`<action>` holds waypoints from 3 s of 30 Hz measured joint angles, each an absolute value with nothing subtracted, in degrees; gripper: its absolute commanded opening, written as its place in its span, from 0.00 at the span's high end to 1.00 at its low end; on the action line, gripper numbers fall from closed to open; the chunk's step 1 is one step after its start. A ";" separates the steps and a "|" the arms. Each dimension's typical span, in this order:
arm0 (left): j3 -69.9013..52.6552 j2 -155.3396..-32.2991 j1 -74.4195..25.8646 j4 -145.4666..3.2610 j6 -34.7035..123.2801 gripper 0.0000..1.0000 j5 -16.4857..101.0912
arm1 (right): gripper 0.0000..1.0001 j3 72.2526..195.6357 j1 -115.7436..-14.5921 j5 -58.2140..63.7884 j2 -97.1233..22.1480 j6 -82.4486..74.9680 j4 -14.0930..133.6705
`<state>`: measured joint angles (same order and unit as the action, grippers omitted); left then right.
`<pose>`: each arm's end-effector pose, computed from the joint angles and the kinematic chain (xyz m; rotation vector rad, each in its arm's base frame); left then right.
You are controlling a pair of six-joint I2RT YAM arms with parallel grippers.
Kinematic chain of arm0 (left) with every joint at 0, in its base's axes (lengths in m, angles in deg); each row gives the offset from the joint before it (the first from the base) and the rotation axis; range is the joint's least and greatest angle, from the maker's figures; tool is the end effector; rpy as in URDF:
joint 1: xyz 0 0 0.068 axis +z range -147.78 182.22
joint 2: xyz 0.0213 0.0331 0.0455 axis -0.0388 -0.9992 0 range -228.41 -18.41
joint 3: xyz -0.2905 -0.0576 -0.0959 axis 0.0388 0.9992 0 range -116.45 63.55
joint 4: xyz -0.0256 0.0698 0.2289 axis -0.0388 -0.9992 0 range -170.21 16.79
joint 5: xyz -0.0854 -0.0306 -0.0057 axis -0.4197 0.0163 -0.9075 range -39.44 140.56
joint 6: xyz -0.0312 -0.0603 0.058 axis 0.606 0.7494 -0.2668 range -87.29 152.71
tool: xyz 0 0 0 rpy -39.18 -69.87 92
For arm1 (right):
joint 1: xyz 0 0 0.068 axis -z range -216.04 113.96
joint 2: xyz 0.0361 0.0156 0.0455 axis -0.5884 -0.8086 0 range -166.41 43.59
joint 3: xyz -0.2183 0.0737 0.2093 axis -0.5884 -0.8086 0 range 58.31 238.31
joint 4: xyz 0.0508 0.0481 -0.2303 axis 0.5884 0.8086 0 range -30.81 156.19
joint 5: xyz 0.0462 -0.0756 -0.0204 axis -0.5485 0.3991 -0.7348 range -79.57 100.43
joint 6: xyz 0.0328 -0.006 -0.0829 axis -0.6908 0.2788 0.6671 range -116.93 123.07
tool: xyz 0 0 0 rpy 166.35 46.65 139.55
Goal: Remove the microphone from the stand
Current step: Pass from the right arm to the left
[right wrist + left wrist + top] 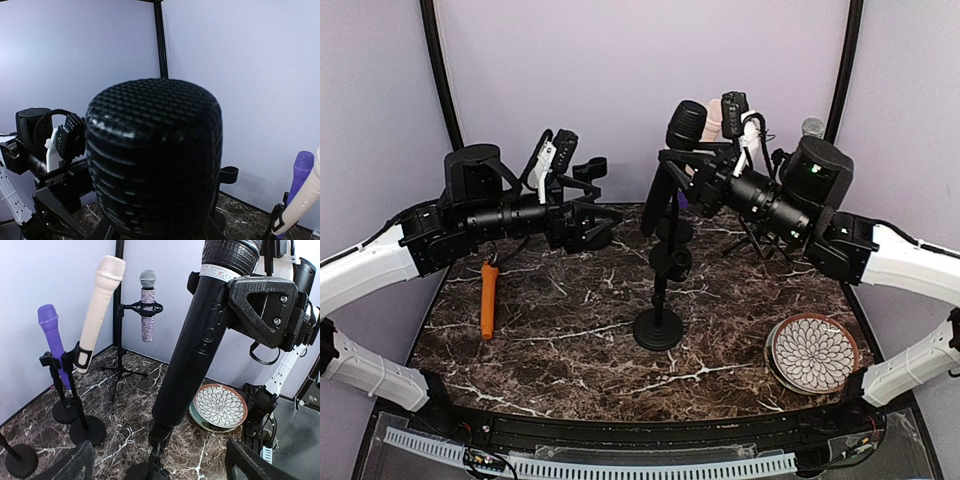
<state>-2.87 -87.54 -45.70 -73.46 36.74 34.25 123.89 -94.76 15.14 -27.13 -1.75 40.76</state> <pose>0.1758 -0.2282 0.4388 0.8432 1.4785 -0.9188 0.1595 0.2497 0.4751 -0.5663 1.2738 0.8776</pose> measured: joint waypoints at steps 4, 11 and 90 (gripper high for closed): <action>1.51 -82.90 -42.90 -74.05 41.68 0.06 35.19 | 1.00 129.07 -92.84 9.46 -32.87 -3.34 41.92; 6.23 -76.02 -37.26 -75.86 45.42 0.06 32.35 | 1.00 130.97 -91.70 2.77 -37.73 -8.17 45.00; 17.42 -79.30 -35.08 -78.81 53.16 0.90 33.92 | 0.18 117.88 -92.71 8.34 -25.97 -9.24 40.54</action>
